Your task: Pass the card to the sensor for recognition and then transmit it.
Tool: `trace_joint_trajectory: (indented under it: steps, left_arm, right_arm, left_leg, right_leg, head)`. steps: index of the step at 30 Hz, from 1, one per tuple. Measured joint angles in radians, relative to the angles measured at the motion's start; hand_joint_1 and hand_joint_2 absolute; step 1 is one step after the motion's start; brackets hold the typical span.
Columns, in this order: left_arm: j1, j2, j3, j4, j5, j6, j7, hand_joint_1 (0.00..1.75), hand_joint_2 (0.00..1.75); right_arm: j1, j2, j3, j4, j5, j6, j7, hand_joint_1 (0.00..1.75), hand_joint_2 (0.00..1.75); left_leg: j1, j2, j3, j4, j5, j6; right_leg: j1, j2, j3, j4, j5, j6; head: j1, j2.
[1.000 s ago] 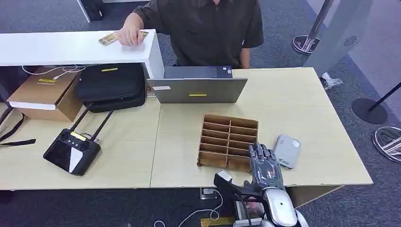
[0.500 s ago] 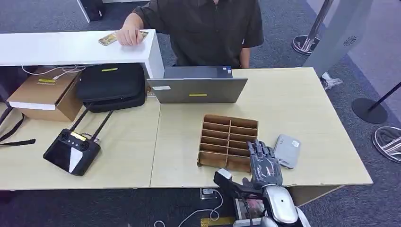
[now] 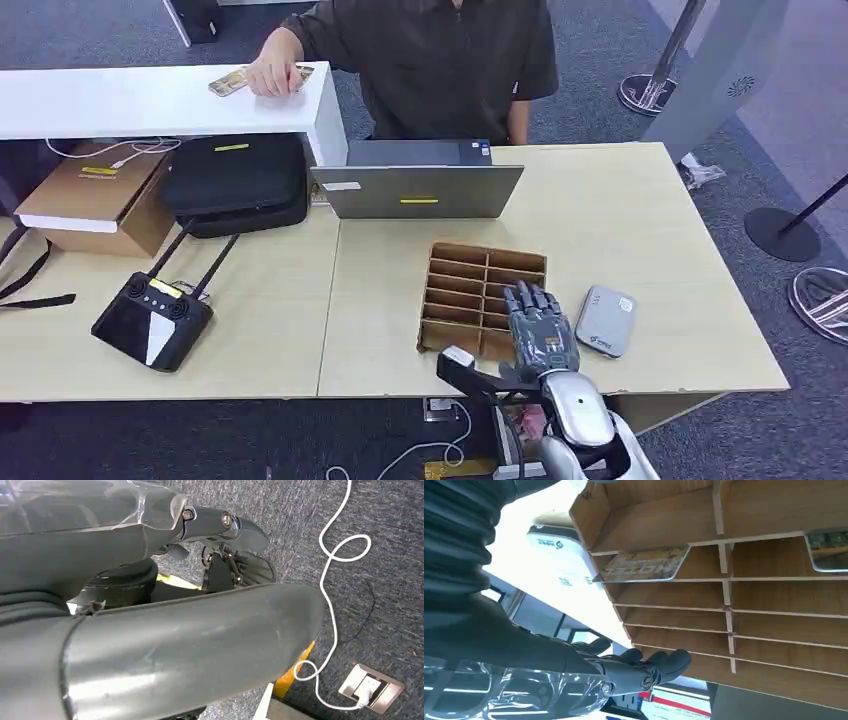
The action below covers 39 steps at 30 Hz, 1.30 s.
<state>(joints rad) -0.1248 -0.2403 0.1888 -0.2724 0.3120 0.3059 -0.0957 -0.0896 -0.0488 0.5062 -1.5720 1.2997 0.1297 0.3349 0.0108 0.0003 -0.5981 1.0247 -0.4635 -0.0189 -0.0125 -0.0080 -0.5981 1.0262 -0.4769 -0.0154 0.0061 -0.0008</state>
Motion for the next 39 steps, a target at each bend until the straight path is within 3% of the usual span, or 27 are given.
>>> trace_joint_trajectory:
  steps: [18, 19, 20, 22, 23, 25, 26, 30, 37, 39]
  left_arm:
    - [-0.001, 0.013, 0.000, 0.015, -0.017, 0.000, 0.036, 0.00, 0.00]
    - [-0.001, 0.013, 0.000, 0.015, -0.018, 0.000, 0.038, 0.00, 0.00]
    - [-0.001, 0.013, 0.000, 0.015, -0.018, 0.000, 0.038, 0.00, 0.00]
    - [-0.002, 0.013, 0.000, 0.015, -0.018, 0.000, 0.039, 0.00, 0.00]
    - [-0.002, 0.013, 0.000, 0.015, -0.018, 0.001, 0.039, 0.00, 0.00]
    - [-0.002, 0.014, 0.000, 0.016, -0.018, 0.003, 0.041, 0.00, 0.00]
    - [-0.002, 0.014, 0.000, 0.016, -0.018, 0.004, 0.041, 0.00, 0.00]
    - [-0.003, 0.014, 0.000, 0.018, -0.018, 0.007, 0.042, 0.00, 0.00]
    - [-0.003, 0.014, 0.000, 0.019, -0.014, 0.008, 0.048, 0.00, 0.00]
    - [-0.003, 0.014, 0.000, 0.019, -0.013, 0.008, 0.048, 0.00, 0.00]
  right_arm:
    - [0.005, 0.000, 0.000, 0.006, -0.001, -0.005, 0.006, 0.03, 1.75]
    - [0.005, 0.000, 0.000, 0.006, -0.001, -0.005, 0.006, 0.56, 1.75]
    - [0.006, 0.000, 0.000, 0.006, -0.001, -0.005, 0.006, 1.41, 1.75]
    - [0.009, 0.000, -0.002, 0.005, -0.001, -0.006, 0.006, 1.45, 1.75]
    - [0.011, 0.000, -0.003, 0.003, 0.001, -0.007, 0.006, 1.61, 1.75]
    - [0.013, 0.000, -0.005, 0.003, 0.003, -0.009, 0.006, 1.69, 1.75]
    - [0.014, 0.000, -0.006, 0.003, 0.005, -0.010, 0.006, 1.59, 1.75]
    - [0.015, 0.000, -0.011, 0.003, 0.009, -0.013, 0.006, 1.45, 1.75]
    - [0.015, 0.000, -0.014, -0.003, 0.009, -0.021, -0.004, 1.43, 1.75]
    - [0.018, 0.000, -0.015, -0.003, 0.007, -0.023, -0.010, 1.52, 1.75]
  left_leg:
    - [0.000, 0.000, 0.000, 0.000, 0.000, 0.000]
    - [0.000, 0.000, 0.000, 0.000, 0.000, 0.000]
    - [0.000, 0.000, 0.000, 0.000, 0.000, 0.000]
    - [0.000, 0.000, 0.000, 0.000, 0.000, 0.000]
    - [0.000, 0.000, 0.000, 0.000, 0.000, 0.000]
    - [0.000, 0.000, 0.000, 0.000, 0.000, 0.000]
    - [0.000, 0.000, 0.000, 0.000, 0.000, 0.000]
    - [0.000, 0.000, 0.000, 0.000, 0.000, 0.000]
    - [0.000, 0.000, 0.000, 0.000, 0.000, 0.000]
    - [0.000, 0.000, 0.000, 0.000, 0.000, 0.000]
  right_leg:
    - [0.000, 0.000, 0.000, 0.000, 0.000, 0.000]
    - [0.000, 0.000, 0.000, 0.000, 0.000, 0.000]
    - [0.000, 0.000, 0.000, 0.000, 0.000, 0.000]
    - [0.000, 0.000, 0.000, 0.000, 0.000, 0.000]
    - [0.000, 0.000, 0.000, 0.000, 0.000, 0.000]
    - [0.000, 0.000, 0.000, 0.000, 0.000, 0.000]
    - [0.000, 0.000, 0.000, 0.000, 0.000, 0.000]
    - [0.000, 0.000, 0.000, 0.000, 0.000, 0.000]
    - [0.000, 0.000, 0.000, 0.000, 0.000, 0.000]
    - [0.000, 0.000, 0.000, 0.000, 0.000, 0.000]
  head:
    - [0.000, 0.000]
    - [0.000, 0.000]
    - [0.000, 0.000]
    - [0.000, 0.000]
    - [0.000, 0.000]
    - [0.000, 0.000]
    - [0.000, 0.000]
    - [0.000, 0.000]
    - [0.000, 0.000]
    - [0.000, 0.000]
